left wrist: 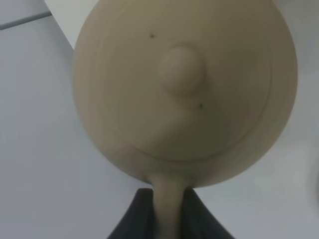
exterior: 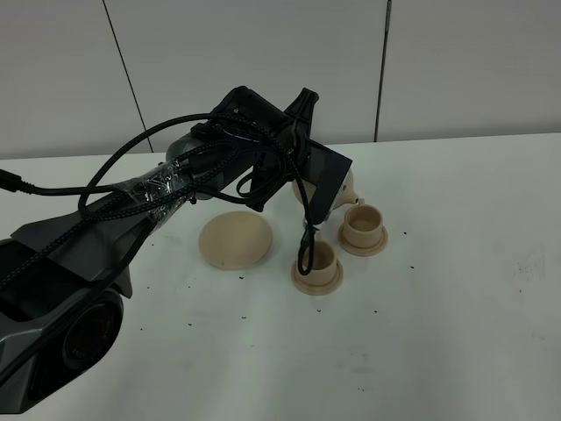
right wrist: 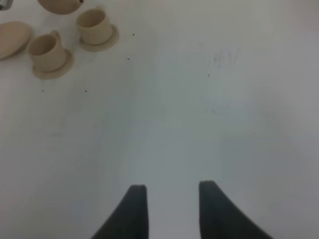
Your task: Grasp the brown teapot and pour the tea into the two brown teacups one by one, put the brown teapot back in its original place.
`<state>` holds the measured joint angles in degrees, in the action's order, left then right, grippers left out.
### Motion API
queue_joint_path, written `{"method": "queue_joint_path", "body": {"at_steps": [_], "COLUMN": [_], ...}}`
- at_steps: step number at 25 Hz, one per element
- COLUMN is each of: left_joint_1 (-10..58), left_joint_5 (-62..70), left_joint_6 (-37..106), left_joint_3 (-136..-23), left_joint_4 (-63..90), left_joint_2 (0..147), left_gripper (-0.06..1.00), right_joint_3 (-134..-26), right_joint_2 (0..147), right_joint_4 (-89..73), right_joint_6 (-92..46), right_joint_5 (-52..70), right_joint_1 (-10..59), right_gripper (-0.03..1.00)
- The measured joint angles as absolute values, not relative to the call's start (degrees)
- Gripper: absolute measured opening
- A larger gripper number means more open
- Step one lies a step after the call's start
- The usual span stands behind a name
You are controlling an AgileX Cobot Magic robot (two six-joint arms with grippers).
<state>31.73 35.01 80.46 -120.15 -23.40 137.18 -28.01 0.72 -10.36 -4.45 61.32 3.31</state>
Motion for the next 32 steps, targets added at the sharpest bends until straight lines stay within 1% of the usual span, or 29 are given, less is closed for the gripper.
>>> {"method": "queue_joint_path", "body": {"at_steps": [32], "left_joint_1": [33.6], "left_joint_5": [31.5], "left_joint_6": [84.4], "left_joint_3": [-120.2], "left_joint_4": [-27.1], "left_joint_2": [137.2], "left_gripper": [0.17], "right_joint_3": [-28.0], "right_joint_2": [0.7], "right_joint_4": [-10.4], "right_joint_6": [-4.4], "right_joint_5": [61.3], "right_joint_1": [3.3], "right_gripper": [0.24]}}
